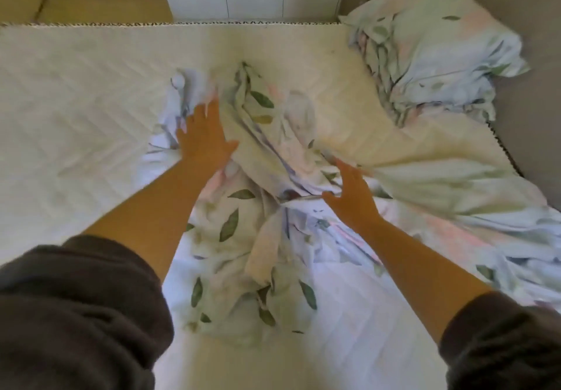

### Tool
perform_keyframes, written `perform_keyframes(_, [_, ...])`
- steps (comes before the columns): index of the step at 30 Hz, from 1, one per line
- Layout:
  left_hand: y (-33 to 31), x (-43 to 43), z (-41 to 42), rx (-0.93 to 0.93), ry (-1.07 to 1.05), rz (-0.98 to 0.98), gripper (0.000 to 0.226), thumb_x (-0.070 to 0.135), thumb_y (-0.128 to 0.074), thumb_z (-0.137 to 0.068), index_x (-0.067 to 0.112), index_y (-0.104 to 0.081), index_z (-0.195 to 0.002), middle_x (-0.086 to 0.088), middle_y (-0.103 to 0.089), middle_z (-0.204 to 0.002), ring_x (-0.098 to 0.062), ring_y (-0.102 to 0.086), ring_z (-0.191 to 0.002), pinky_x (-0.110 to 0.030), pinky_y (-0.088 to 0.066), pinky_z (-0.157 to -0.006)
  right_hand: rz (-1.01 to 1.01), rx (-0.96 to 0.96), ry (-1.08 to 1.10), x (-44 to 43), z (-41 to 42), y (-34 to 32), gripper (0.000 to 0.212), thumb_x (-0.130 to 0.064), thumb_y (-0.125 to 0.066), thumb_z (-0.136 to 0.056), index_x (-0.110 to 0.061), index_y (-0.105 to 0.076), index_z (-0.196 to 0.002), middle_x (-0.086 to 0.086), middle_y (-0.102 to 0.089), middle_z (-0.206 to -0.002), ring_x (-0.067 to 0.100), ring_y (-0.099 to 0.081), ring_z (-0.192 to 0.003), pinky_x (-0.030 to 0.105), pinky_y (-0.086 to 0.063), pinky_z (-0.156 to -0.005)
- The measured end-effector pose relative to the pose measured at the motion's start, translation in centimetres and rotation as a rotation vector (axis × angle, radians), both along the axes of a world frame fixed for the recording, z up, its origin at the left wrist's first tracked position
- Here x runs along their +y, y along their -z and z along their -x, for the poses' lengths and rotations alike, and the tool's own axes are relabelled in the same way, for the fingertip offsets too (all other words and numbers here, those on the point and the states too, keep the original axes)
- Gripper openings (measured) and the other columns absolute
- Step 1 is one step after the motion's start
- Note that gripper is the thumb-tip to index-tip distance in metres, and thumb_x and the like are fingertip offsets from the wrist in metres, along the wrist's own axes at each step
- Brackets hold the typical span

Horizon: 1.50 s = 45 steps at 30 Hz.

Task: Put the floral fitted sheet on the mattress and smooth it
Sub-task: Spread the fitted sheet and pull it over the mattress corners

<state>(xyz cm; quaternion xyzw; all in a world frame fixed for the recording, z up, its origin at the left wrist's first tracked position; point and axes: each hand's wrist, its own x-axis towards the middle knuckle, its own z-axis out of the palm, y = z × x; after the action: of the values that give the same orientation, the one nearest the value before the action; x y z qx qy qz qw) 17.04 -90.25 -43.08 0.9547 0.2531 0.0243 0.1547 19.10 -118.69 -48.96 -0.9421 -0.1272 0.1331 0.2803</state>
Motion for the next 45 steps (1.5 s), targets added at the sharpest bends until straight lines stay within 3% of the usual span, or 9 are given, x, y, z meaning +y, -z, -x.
perform_keyframes(7, [13.9, -10.7, 10.7, 0.312, 0.379, 0.06, 0.047, 0.047, -0.055, -0.086, 0.019, -0.045, -0.122, -0.002, -0.049, -0.117, -0.026, -0.053, -0.108, -0.036, -0.044, -0.087, 0.325, 0.054, -0.244, -7.1, 6.7, 9.3, 0.056, -0.037, -0.055, -0.092, -0.024, -0.034, -0.143, 0.004, -0.037, -0.145, 0.023, -0.041, -0.129, 0.038, -0.04, -0.103])
perform_keyframes(12, [21.3, -17.1, 17.7, 0.617, 0.447, -0.133, 0.1, 0.079, -0.053, -0.063, 0.028, -0.023, -0.143, -0.007, -0.034, -0.139, -0.034, -0.041, -0.124, -0.048, -0.04, -0.093, 0.738, 0.054, -0.275, -12.9, 9.0, 15.9, 0.075, -0.034, -0.062, -0.086, -0.026, -0.018, -0.147, 0.007, -0.025, -0.152, 0.029, -0.027, -0.139, 0.043, -0.033, -0.108])
perform_keyframes(16, [23.8, -18.1, 17.7, 0.395, 0.387, -0.214, 0.053, 0.032, -0.081, -0.069, 0.013, -0.061, -0.114, -0.016, -0.062, -0.109, -0.037, -0.06, -0.098, -0.049, -0.052, -0.08, 0.724, -0.109, -0.202, -13.1, 6.7, 19.0, 0.069, -0.022, -0.07, -0.079, -0.02, -0.032, -0.137, 0.011, -0.042, -0.135, 0.031, -0.045, -0.123, 0.042, -0.046, -0.096])
perform_keyframes(20, [22.6, -14.7, 17.3, 0.263, 0.37, -0.007, 0.017, 0.001, -0.071, -0.074, 0.011, -0.066, -0.087, -0.009, -0.064, -0.084, -0.03, -0.061, -0.079, -0.037, -0.048, -0.068, 0.715, -0.072, -0.234, -12.6, 3.7, 18.5, 0.024, -0.014, -0.056, -0.09, -0.014, -0.057, -0.114, 0.009, -0.063, -0.111, 0.029, -0.06, -0.103, 0.039, -0.05, -0.081])
perform_keyframes(25, [16.8, -5.2, 22.1, 0.478, 0.582, -0.399, 0.011, 0.012, -0.077, -0.072, 0.021, -0.071, -0.074, -0.002, -0.067, -0.069, -0.027, -0.066, -0.069, -0.039, -0.048, -0.075, 0.725, -0.08, -0.323, -15.7, 5.6, 13.8, 0.044, -0.025, -0.052, -0.089, -0.026, -0.048, -0.133, 0.004, -0.063, -0.117, 0.027, -0.057, -0.111, 0.038, -0.046, -0.086])
perform_keyframes(31, [10.7, 5.6, 27.3, 1.064, 0.208, -0.744, 0.046, 0.061, -0.05, -0.084, 0.038, -0.055, -0.124, 0.014, -0.059, -0.12, -0.01, -0.05, -0.118, -0.047, -0.022, -0.107, 1.078, 0.196, -0.448, -17.6, 8.7, 8.6, 0.056, -0.027, -0.047, -0.09, -0.036, -0.03, -0.143, -0.001, -0.054, -0.132, 0.022, -0.052, -0.121, 0.041, -0.042, -0.095])
perform_keyframes(37, [12.9, -0.8, 27.0, 0.464, 0.478, -0.452, 0.036, 0.01, -0.082, -0.064, 0.002, -0.07, -0.097, -0.02, -0.065, -0.09, -0.037, -0.065, -0.083, -0.057, -0.049, -0.079, 1.025, 0.002, -0.354, -14.1, 12.6, 8.0, 0.038, -0.024, -0.052, -0.088, -0.025, -0.053, -0.126, 0.0, -0.057, -0.118, 0.02, -0.056, -0.11, 0.034, -0.045, -0.09])
perform_keyframes(40, [16.2, -6.8, 25.2, 0.493, 0.584, -0.306, 0.047, 0.025, -0.061, -0.084, 0.018, -0.049, -0.129, -0.008, -0.058, -0.119, -0.029, -0.056, -0.112, -0.041, -0.045, -0.09, 0.826, 0.011, -0.436, -11.0, 14.1, 10.1, 0.059, -0.03, -0.056, -0.089, -0.027, -0.031, -0.143, 0.001, -0.047, -0.133, 0.021, -0.05, -0.117, 0.034, -0.044, -0.092])
perform_keyframes(45, [21.5, -12.8, 23.5, 0.42, 0.901, -0.147, 0.029, 0.033, -0.061, -0.087, 0.019, -0.058, -0.112, -0.005, -0.06, -0.103, -0.022, -0.061, -0.089, -0.034, -0.049, -0.067, 0.627, -0.107, -0.511, -4.9, 15.4, 15.2, 0.079, -0.032, -0.069, -0.083, -0.022, -0.025, -0.148, 0.005, -0.043, -0.142, 0.028, -0.043, -0.13, 0.037, -0.044, -0.1])
